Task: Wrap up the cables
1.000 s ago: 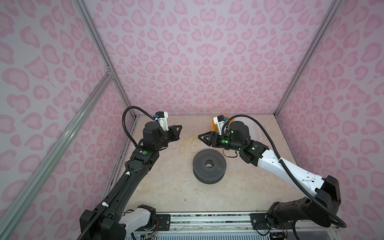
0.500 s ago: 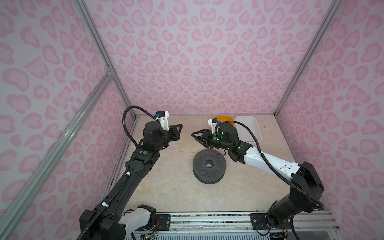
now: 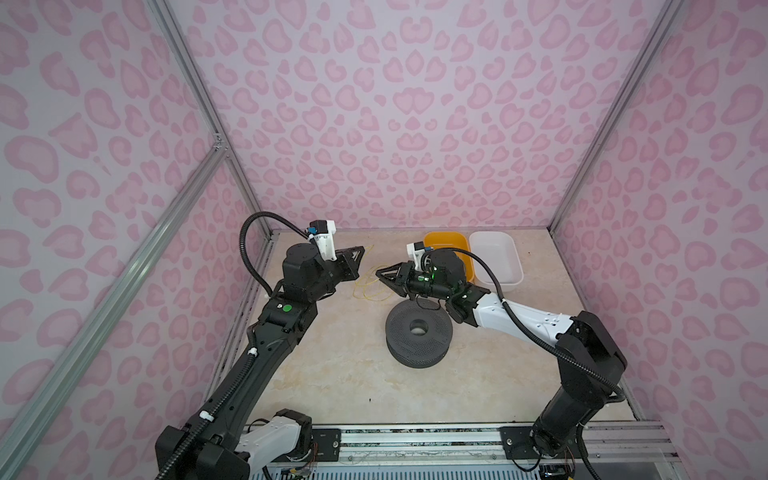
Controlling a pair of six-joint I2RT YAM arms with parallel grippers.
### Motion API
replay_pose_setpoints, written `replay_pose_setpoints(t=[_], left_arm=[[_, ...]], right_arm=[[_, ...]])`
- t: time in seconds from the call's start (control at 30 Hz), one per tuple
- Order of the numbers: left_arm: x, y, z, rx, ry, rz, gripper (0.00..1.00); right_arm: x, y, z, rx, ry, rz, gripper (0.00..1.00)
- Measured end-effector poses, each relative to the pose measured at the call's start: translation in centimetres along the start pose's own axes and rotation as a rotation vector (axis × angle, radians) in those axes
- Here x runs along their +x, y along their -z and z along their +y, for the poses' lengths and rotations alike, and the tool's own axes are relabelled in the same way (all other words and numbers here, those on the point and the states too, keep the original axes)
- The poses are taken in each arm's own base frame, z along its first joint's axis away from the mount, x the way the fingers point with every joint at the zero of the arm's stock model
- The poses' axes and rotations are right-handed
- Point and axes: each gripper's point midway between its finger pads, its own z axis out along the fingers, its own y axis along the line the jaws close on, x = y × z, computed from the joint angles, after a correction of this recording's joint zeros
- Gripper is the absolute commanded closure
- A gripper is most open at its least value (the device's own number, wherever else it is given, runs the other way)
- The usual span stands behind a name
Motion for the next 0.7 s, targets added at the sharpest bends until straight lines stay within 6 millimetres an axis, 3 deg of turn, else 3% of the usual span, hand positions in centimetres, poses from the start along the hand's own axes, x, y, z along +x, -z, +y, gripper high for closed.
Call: replay_pose_setpoints(t=[0.13,0.33,0.47,0.7], left_arm=[[-0.3,0.5,-0.5,0.012,-0.005,-0.012,0.96],[-0.8,1.3,-1.1,0.026,-0.013,-0.032,0.96],[-1.1,2.0,-1.6,0.039,-0.019,-0.048,0.96],[-0.4,3.3,-1.6,0.046,-0.022,-0.055,0.96]], right_arm=[[-1.0,0.2,-0.1,-0.003,0.001,-0.028,1.0],[-2.7,1.6,0.8,-0.012,0.047,-0.073,1.0],[-4.6,4.3,2.1,0.01,0.135,-0.141,1.0],[-9.7,10.6,4.0,0.079,0.291,-0.327,1.0]])
